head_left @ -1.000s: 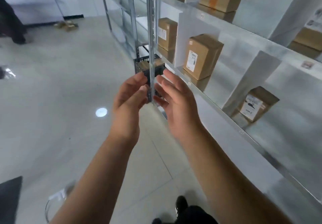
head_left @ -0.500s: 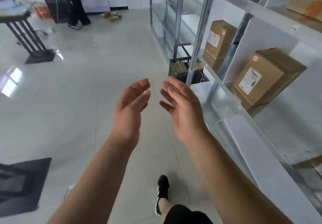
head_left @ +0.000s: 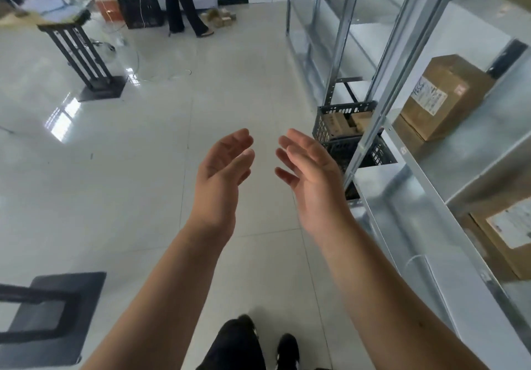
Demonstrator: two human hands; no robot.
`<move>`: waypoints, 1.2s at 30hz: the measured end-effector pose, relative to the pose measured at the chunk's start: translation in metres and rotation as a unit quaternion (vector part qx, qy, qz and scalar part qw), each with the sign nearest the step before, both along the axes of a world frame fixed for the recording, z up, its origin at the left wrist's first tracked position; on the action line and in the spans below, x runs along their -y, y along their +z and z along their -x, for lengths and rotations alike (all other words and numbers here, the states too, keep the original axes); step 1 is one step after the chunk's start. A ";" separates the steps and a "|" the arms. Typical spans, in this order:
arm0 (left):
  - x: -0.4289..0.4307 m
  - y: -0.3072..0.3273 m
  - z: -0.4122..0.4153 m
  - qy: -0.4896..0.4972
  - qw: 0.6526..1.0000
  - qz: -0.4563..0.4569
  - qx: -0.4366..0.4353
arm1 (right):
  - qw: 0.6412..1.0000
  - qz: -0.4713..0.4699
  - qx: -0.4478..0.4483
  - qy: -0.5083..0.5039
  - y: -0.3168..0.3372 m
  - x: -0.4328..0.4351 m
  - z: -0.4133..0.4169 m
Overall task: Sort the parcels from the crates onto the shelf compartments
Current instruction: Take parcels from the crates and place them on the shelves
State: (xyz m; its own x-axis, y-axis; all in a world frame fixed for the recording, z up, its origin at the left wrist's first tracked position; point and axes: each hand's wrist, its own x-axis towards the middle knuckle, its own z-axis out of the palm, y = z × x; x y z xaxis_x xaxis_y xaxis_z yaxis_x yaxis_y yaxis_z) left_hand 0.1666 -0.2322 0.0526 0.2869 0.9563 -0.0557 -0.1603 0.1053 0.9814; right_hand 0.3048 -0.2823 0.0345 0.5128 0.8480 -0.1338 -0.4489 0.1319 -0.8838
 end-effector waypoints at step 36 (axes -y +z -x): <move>-0.648 -0.025 -0.365 -0.152 0.983 0.060 -0.085 | 0.995 0.036 -0.038 -0.086 -0.041 -0.614 -0.339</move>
State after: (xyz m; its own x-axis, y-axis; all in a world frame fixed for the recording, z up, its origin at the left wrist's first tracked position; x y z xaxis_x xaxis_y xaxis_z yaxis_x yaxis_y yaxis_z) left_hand 0.5318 0.4154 0.0280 0.5349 0.8119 -0.2339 0.0607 0.2392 0.9691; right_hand 0.6434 0.3317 -0.0068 0.6359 0.7350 -0.2355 -0.4912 0.1500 -0.8580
